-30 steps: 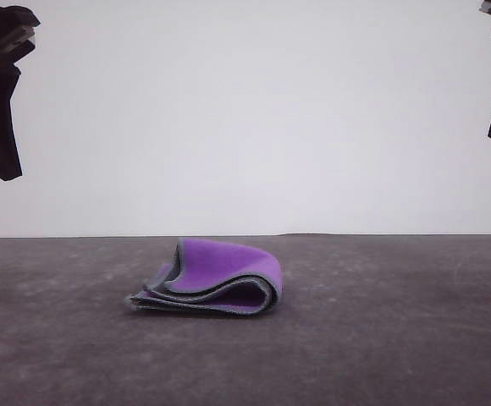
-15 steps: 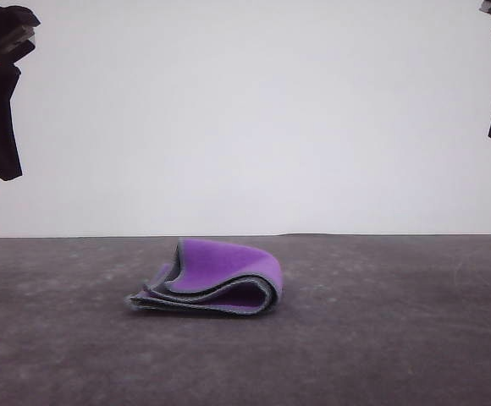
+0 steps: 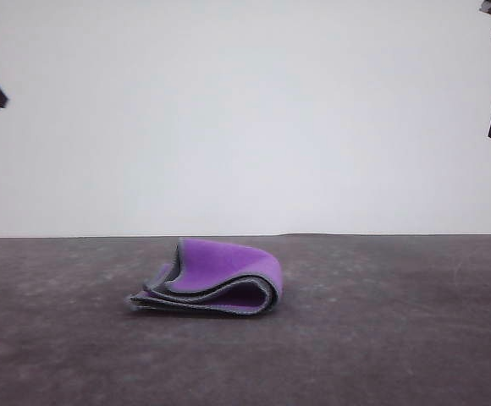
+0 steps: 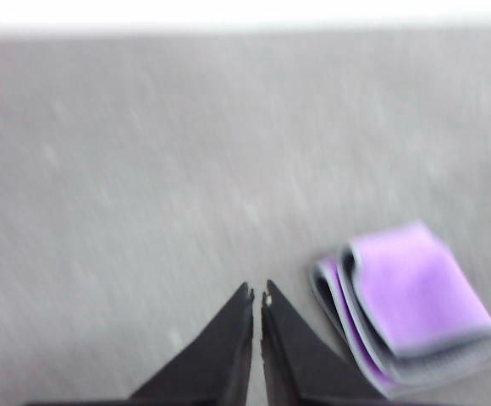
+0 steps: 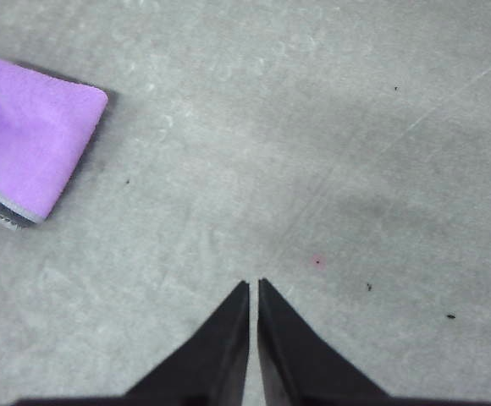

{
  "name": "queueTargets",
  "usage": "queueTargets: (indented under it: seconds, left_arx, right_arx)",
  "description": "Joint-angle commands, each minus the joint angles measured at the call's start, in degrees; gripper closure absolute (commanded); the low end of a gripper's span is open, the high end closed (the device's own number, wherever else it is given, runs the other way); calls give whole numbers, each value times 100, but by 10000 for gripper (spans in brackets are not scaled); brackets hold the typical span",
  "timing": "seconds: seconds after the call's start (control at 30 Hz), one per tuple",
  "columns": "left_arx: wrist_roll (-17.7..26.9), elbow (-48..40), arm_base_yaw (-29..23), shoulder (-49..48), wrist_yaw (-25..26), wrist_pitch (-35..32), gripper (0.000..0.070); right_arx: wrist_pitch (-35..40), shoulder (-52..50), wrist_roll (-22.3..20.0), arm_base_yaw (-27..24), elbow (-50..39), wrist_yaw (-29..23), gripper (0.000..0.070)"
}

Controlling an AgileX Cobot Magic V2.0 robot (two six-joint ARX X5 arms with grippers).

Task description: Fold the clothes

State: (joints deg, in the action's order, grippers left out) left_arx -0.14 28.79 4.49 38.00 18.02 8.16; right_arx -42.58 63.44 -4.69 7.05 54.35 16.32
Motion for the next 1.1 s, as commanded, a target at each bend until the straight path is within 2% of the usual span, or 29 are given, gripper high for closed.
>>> queueTargets:
  seconds: [0.0,0.17,0.4,0.7,1.07]
  left_arx:
    - [-127,-397,-44,-535,-196,-189,700]
    - [-252,-1399,-227,-1791,-863,-189,700]
    - [-401,-2210,-464,-2826,-976,-175,700]
    - [-465,-2565,-542,-3609,-1271,-24,700]
    - [-468,-2581,-643,-3786,-1336,542,700]
  right_arx:
    - [56,28,17,-2,39,11,689]
    - [56,28,17,-2,39,11,689]
    - [56,28,17,-2,39,12,689]
    - [56,28,17,-2,39,11,689]
    - [56,28,17,-2,39,11,689]
